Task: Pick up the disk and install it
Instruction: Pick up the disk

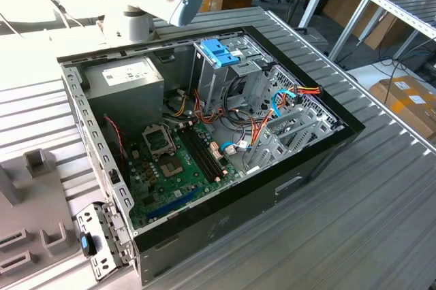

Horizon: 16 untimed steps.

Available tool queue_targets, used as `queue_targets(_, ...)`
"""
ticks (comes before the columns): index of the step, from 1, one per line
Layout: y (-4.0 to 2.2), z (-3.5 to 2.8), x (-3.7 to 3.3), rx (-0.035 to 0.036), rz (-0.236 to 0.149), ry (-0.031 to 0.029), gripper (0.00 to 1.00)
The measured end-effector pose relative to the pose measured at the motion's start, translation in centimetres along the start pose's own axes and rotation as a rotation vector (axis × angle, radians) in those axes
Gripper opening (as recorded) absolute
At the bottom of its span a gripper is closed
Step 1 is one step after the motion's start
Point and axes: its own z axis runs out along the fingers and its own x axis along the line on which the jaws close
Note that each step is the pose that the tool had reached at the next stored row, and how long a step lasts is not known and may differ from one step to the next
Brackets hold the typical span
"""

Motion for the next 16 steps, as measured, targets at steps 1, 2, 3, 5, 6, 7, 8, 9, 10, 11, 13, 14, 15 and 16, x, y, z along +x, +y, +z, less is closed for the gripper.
queue_targets(1,0.00,0.00,0.00,0.0000,-0.002,0.0001,0.11)
queue_targets(2,0.00,0.00,0.00,-0.0001,-0.003,0.0002,0.11)
queue_targets(3,0.00,0.00,0.00,-0.0001,-0.005,0.0003,0.11)
queue_targets(5,0.00,0.00,0.00,-0.0003,-0.010,0.0005,0.11)
queue_targets(6,0.00,0.00,0.00,-0.0003,-0.012,0.0007,0.11)
queue_targets(7,0.00,0.00,0.00,-0.0004,-0.015,0.0008,0.11)
queue_targets(8,0.00,0.00,0.00,-0.0006,-0.018,0.0010,0.11)
queue_targets(9,0.00,0.00,0.00,-0.0006,-0.020,0.0011,0.11)
queue_targets(10,0.00,0.00,0.00,-0.0006,-0.021,0.0012,0.11)
queue_targets(11,0.00,0.00,0.00,-0.0007,-0.023,0.0013,0.11)
queue_targets(13,0.00,0.00,0.00,-0.0009,-0.029,0.0016,0.11)
queue_targets(14,0.00,0.00,0.00,-0.0009,-0.032,0.0018,0.11)
queue_targets(15,0.00,0.00,0.00,-0.0010,-0.034,0.0019,0.11)
queue_targets(16,0.00,0.00,0.00,-0.0010,-0.035,0.0020,0.11)
